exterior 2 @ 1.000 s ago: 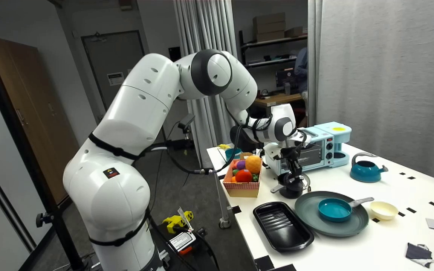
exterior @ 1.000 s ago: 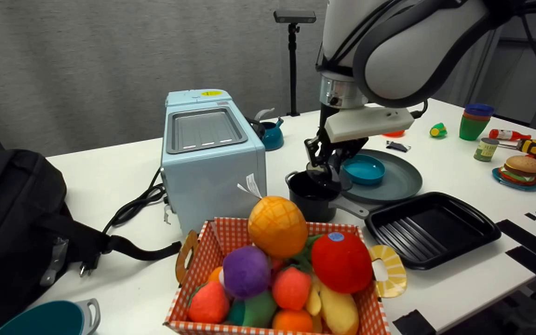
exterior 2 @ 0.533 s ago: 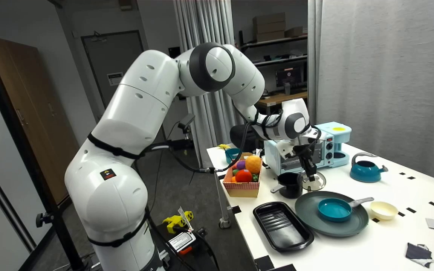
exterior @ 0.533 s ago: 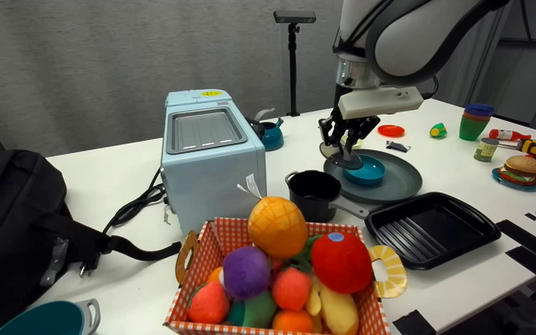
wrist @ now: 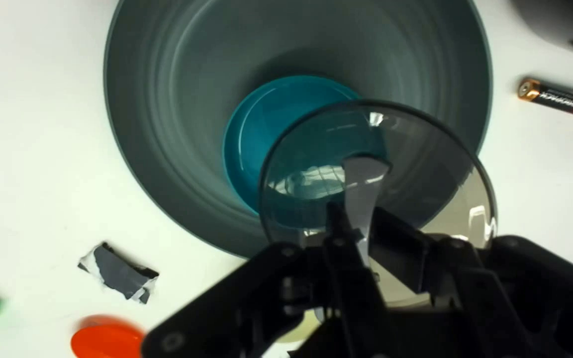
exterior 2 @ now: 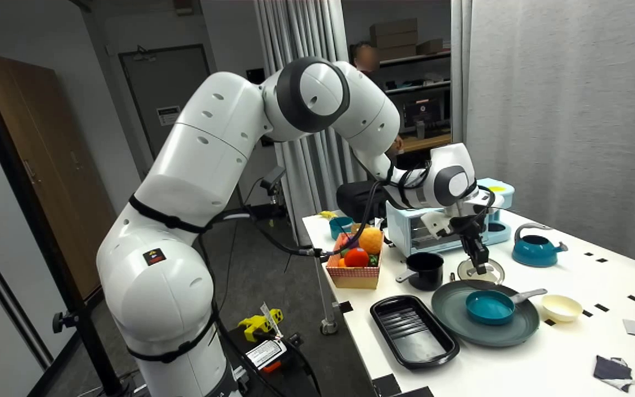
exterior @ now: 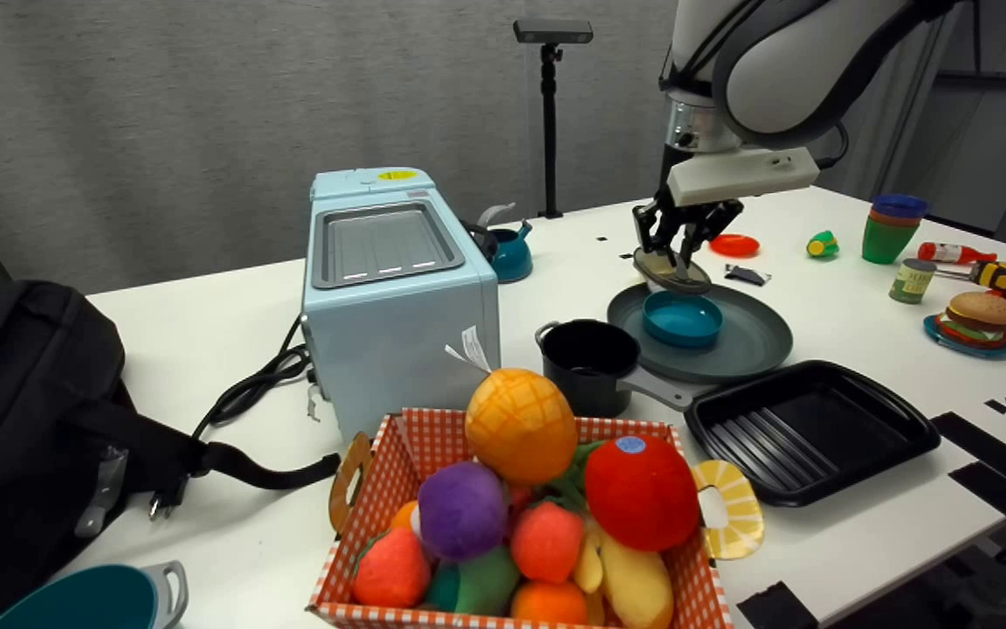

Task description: Take the lid from the blue pan and put it on the black pot then put the lid back on the blue pan

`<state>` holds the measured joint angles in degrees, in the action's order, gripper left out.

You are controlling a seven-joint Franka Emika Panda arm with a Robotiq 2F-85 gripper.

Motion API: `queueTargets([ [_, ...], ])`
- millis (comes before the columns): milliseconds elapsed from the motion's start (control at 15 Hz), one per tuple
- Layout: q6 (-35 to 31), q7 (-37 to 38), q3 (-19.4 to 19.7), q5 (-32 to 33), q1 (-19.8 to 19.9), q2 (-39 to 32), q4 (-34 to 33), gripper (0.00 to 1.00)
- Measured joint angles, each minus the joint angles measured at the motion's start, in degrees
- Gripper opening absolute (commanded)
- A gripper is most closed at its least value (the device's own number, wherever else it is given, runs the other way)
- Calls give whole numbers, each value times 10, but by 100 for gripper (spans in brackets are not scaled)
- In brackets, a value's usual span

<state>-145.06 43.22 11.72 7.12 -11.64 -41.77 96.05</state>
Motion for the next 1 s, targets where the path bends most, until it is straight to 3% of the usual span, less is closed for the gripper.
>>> queueTargets([
  [867, 1, 0, 11, 0, 2, -77, -44, 4],
  [933, 1, 0, 13, 0, 2, -83, -53, 41],
  [1000, 1, 0, 16, 0, 2, -89, -62, 43],
])
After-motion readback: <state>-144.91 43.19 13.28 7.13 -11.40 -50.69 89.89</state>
